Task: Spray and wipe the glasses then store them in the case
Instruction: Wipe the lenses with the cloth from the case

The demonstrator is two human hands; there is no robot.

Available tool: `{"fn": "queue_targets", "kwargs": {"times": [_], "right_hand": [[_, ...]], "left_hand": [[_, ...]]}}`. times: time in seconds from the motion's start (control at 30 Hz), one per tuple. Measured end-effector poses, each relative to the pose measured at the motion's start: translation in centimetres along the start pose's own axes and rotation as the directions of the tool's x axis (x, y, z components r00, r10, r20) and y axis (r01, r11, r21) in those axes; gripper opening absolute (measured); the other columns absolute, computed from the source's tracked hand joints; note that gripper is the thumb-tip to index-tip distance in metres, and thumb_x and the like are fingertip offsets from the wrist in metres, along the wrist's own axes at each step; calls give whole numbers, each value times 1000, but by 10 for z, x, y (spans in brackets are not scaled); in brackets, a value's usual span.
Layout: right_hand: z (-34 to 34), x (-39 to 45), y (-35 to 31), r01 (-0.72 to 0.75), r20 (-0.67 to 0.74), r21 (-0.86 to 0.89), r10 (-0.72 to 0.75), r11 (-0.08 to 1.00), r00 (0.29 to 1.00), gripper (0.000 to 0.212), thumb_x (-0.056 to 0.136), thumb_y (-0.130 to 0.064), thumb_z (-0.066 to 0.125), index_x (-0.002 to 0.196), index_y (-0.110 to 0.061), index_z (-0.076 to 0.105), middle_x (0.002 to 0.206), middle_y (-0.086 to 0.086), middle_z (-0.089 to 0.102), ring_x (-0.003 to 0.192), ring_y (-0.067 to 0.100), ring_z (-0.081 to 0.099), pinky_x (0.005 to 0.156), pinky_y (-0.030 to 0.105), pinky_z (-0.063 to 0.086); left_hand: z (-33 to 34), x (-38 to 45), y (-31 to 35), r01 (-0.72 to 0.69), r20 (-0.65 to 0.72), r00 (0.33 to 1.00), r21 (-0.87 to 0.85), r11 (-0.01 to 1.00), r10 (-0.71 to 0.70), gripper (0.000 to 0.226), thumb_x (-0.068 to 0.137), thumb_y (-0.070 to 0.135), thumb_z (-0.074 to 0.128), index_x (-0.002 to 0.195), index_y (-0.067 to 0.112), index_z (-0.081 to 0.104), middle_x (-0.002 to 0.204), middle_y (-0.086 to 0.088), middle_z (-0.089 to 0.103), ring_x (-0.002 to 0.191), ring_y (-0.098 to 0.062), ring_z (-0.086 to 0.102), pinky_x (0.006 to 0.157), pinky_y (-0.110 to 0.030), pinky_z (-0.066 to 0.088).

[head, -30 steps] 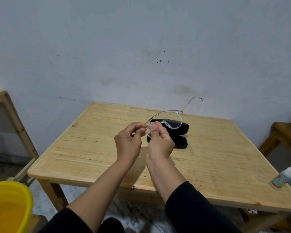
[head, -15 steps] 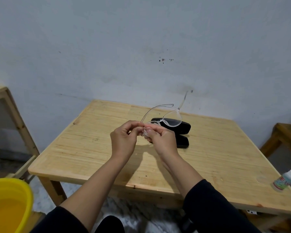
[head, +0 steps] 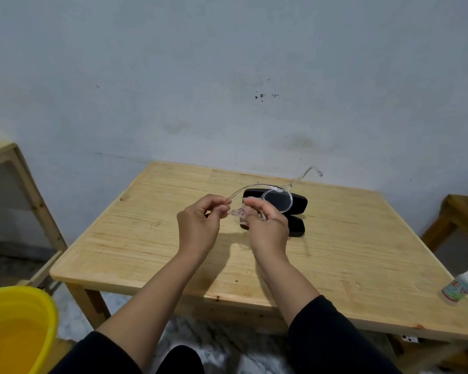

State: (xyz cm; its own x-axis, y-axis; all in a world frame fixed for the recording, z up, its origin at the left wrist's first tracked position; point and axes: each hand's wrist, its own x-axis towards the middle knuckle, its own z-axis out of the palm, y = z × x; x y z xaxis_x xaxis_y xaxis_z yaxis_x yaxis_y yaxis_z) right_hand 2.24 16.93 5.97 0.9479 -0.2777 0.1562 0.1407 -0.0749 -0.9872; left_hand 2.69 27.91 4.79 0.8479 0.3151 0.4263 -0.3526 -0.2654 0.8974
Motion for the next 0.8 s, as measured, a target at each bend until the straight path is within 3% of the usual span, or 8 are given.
{"fn": "queue_targets", "kwargs": {"times": [0.13,0.33,0.47,0.7,0.8], "right_hand": [[2,-3,-2,28,-67,35,-25,999,997,12,88,-14,62,95,-23,65,93,-10,65,87,6,62,67,13,48],[4,-4,-3,40,-69,61,-36,997,997,28,85,-11,65,96,-31,48,91,-12,61,84,10,64,68,27,54],[5,-5,2,84,-100,17,-82,996,992,14,85,-16,66,88,-25,55,85,-10,63,79,11,64,62,18,49],[13,-12,6,55,-128,117,-40,992,991,20,86,-15,66,101,-27,70,94,-12,71,88,0,65,81,17,53],[18,-15,4,51,-144,171,-26,984,989,20,87,-21,65,89,-41,67,106,-4,72,97,6,66,86,24,54]], "left_hand": [[2,-2,0,28,-34,999,-14,1000,-29,17,82,4,65,81,19,71,75,13,70,66,-3,66,62,-8,47],[2,0,-2,76,-69,994,-44,996,-79,18,81,5,65,80,22,71,75,11,71,64,0,65,66,-14,50],[4,1,-1,79,-83,993,-57,995,-84,21,81,6,65,77,26,70,74,14,70,63,0,65,68,-15,51],[8,-3,3,1,-51,999,1,1000,-1,21,81,5,65,77,25,69,73,12,70,65,-1,64,63,-12,48],[11,-6,3,3,-52,999,-20,1000,-4,20,80,3,65,78,23,70,73,13,69,64,3,64,61,-9,45]]}}
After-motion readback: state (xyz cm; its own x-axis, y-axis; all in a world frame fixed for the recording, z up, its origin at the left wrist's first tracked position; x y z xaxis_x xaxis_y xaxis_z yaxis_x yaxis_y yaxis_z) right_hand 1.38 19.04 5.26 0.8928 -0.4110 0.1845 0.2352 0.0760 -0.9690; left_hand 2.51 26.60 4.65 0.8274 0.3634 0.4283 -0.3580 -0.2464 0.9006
